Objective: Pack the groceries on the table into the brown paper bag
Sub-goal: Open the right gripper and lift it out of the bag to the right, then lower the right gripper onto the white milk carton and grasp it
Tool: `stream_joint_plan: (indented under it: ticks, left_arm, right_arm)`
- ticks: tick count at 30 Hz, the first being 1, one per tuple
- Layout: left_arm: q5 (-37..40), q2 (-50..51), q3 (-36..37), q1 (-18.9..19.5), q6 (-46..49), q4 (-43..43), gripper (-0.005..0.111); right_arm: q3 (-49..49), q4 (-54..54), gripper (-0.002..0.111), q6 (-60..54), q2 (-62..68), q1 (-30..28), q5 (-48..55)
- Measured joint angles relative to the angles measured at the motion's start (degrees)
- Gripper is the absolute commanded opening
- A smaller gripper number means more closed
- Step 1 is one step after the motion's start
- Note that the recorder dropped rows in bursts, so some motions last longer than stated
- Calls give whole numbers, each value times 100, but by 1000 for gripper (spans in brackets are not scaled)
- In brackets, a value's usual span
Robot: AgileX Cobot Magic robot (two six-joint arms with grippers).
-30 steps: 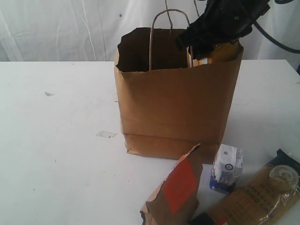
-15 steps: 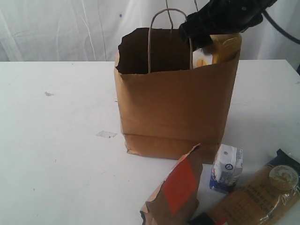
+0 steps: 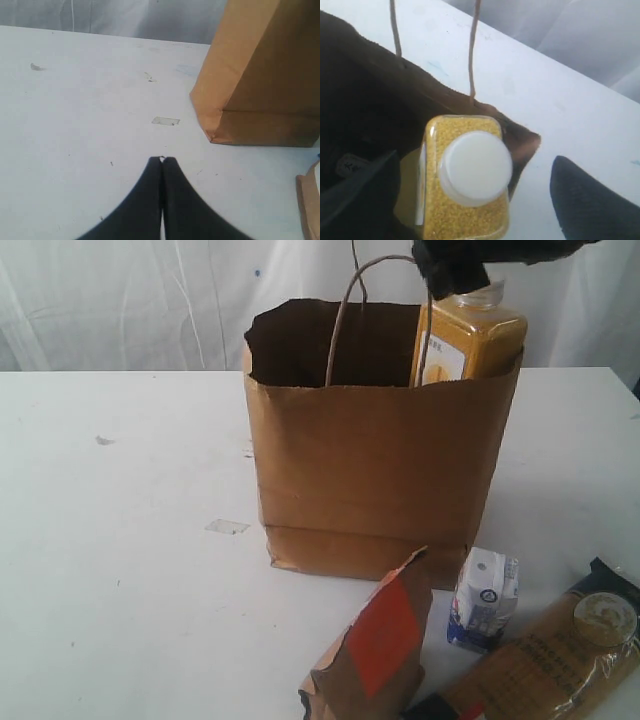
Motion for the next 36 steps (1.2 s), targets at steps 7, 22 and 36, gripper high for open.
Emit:
stream_joint_plan:
  ticks: [7,22,36]
  left_arm:
    - [0,0,0,0,0,0,0]
    - [0,0,0,0,0,0,0]
    - [0,0,0,0,0,0,0]
  right_arm:
    - [0,-80,72,73,-589,0,277]
    - [30,13,69,-83,-1725,0,1392]
    - [3080,1019,69,-764,-3217,0,1462]
